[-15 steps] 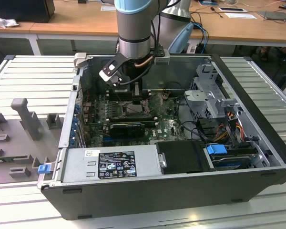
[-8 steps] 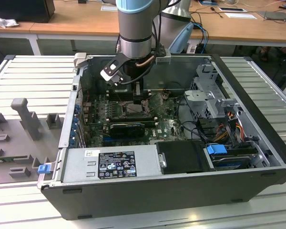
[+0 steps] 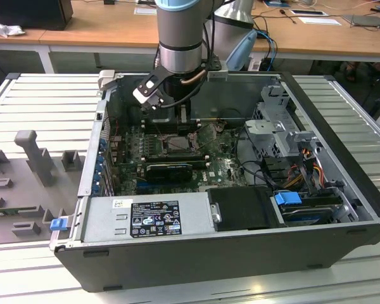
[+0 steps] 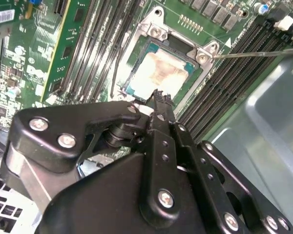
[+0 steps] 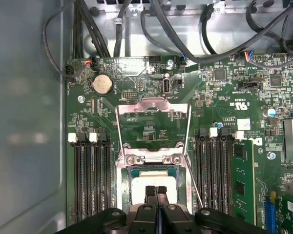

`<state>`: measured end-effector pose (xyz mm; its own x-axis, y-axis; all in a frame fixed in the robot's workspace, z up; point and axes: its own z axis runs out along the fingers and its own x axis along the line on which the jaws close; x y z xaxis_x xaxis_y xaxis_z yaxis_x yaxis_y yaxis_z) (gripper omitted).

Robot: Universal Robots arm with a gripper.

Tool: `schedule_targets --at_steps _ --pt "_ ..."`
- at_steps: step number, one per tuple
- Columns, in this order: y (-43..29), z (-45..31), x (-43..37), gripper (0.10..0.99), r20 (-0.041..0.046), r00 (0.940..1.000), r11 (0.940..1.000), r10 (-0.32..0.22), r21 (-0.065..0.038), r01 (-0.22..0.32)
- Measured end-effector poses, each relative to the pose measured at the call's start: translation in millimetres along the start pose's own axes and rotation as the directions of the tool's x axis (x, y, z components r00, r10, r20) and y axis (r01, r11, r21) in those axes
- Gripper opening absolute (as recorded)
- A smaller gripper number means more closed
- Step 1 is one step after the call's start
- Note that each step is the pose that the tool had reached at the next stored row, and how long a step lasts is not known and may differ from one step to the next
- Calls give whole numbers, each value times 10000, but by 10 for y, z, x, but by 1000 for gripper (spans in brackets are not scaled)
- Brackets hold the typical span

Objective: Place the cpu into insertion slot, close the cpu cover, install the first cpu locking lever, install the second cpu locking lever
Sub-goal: 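Close the cpu cover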

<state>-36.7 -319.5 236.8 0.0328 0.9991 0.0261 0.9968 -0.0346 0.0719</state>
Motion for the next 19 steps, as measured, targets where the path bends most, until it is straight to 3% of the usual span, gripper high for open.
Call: schedule_targets --at_steps 2,4,6,7,8,10,11,15,19 --pt "14 0 -7 106 2 10000 10000 14 1 -14" --pt "77 -8 -6 106 6 10000 10000 20 13 -20" --pt "90 -163 -1 106 7 10000 10000 21 20 -21" --pt "91 -176 0 106 10 10000 10000 19 18 -19" --pt "95 -175 0 106 10 10000 10000 18 18 -18" --pt "210 -164 3 106 12 10000 10000 20 32 -20" --pt "230 -164 3 106 13 10000 10000 19 33 -19" --pt "237 -222 6 106 13 10000 10000 21 33 -21" --pt "263 -229 7 106 12 10000 10000 20 32 -20"
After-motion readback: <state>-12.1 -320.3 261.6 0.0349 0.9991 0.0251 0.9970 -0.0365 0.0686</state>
